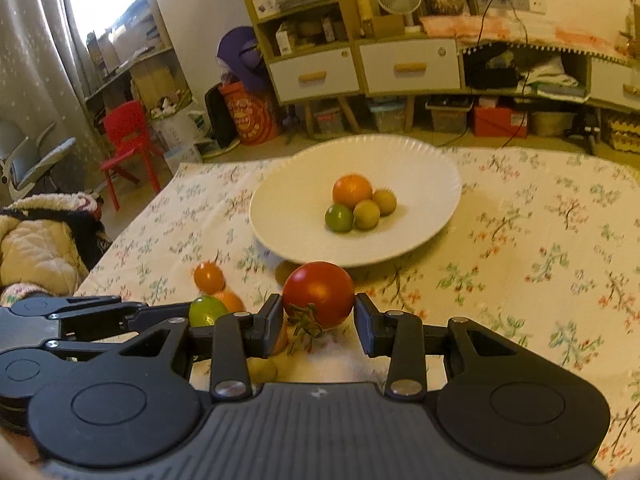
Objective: Organize fruits
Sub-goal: 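Carry the green fruit and red tomato in both tools over the plate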
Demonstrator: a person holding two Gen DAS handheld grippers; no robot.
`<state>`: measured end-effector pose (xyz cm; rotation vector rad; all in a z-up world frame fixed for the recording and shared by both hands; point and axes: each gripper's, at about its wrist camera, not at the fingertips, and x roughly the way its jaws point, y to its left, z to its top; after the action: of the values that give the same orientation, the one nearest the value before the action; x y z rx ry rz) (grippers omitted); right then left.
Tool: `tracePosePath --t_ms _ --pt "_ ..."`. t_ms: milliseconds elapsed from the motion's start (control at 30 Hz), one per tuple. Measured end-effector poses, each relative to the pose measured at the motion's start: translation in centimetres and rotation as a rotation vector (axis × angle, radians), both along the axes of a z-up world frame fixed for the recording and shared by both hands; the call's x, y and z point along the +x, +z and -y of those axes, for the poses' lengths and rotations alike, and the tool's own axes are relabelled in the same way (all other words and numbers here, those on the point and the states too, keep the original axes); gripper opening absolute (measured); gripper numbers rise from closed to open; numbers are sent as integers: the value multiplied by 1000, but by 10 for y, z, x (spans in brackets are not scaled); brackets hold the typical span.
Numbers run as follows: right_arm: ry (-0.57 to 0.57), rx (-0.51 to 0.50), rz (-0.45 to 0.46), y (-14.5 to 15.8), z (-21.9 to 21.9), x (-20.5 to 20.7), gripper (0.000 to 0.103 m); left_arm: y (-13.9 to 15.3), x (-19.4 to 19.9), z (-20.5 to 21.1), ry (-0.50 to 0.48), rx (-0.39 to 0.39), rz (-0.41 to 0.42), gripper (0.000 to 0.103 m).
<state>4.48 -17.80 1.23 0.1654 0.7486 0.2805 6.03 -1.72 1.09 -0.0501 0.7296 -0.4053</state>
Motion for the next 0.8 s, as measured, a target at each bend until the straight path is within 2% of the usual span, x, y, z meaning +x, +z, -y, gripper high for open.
tracePosePath --t_ms 167,333,433,600,800 --pt "-26 0 43 7 10 9 35 10 13 6 0 -2 30 32" --pt "-23 -23 67 11 19 26 35 12 31 9 4 36 49 32" --pt "-17 -38 68 10 21 37 35 12 48 13 -4 63 62 32" --pt "-2 -81 66 5 19 55 35 6 76 27 -36 151 90 32" --pt "11 -107 54 -4 19 68 35 -4 99 31 -38 195 84 32"
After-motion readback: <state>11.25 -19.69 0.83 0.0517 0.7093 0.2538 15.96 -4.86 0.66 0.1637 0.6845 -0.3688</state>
